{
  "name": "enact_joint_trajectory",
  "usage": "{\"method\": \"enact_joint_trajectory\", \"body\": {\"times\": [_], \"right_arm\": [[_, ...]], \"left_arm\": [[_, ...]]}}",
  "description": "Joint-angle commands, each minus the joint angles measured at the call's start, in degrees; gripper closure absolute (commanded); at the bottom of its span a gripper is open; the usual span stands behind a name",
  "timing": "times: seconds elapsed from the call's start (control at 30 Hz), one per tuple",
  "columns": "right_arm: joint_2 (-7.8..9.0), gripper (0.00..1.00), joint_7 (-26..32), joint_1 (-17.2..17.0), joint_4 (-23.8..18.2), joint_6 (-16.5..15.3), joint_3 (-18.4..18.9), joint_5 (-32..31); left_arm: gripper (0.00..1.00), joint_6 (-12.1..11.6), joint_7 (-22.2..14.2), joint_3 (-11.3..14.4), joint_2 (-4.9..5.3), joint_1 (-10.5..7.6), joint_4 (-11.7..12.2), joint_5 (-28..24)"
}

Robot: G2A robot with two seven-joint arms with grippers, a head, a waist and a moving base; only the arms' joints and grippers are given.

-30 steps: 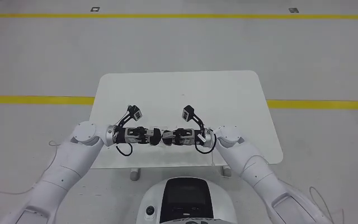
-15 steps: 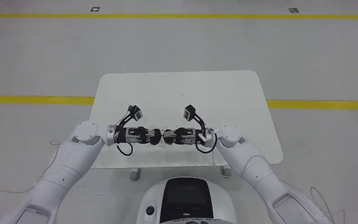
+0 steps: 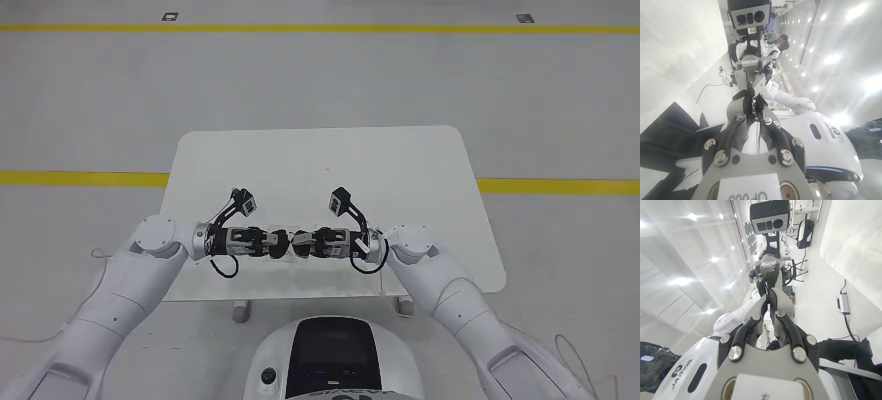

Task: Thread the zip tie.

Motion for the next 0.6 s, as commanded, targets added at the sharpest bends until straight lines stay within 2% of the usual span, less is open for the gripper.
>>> {"method": "enact_joint_trajectory", "body": {"times": [0.0,0.03,0.23,0.27,0.3,0.57], "right_arm": [[0.02,1.00,-0.15,0.04,0.06,0.09,-0.02,-0.04],[0.02,1.00,-0.19,0.05,0.05,0.11,-0.05,-0.02],[0.05,1.00,0.00,0.05,0.08,-0.14,-0.19,0.09],[0.06,0.61,0.03,0.04,0.06,-0.24,-0.21,0.10],[0.07,0.00,0.08,-0.02,0.08,-0.38,-0.19,0.23],[0.47,0.00,-0.10,-0.72,-0.36,-1.87,0.78,0.41]], "left_arm": [[0.96,0.04,0.04,0.07,-0.03,-0.04,0.08,-0.04],[1.00,0.04,0.03,0.11,-0.05,-0.06,0.13,-0.08],[1.00,-0.23,-0.01,0.48,-0.21,-0.21,0.65,-0.29],[1.00,-0.30,-0.02,0.51,-0.22,-0.21,0.78,-0.34],[1.00,-0.43,-0.06,0.52,-0.24,-0.19,0.92,-0.43],[1.00,-1.14,-0.61,-0.15,-0.10,-0.01,1.58,-1.24]]}}
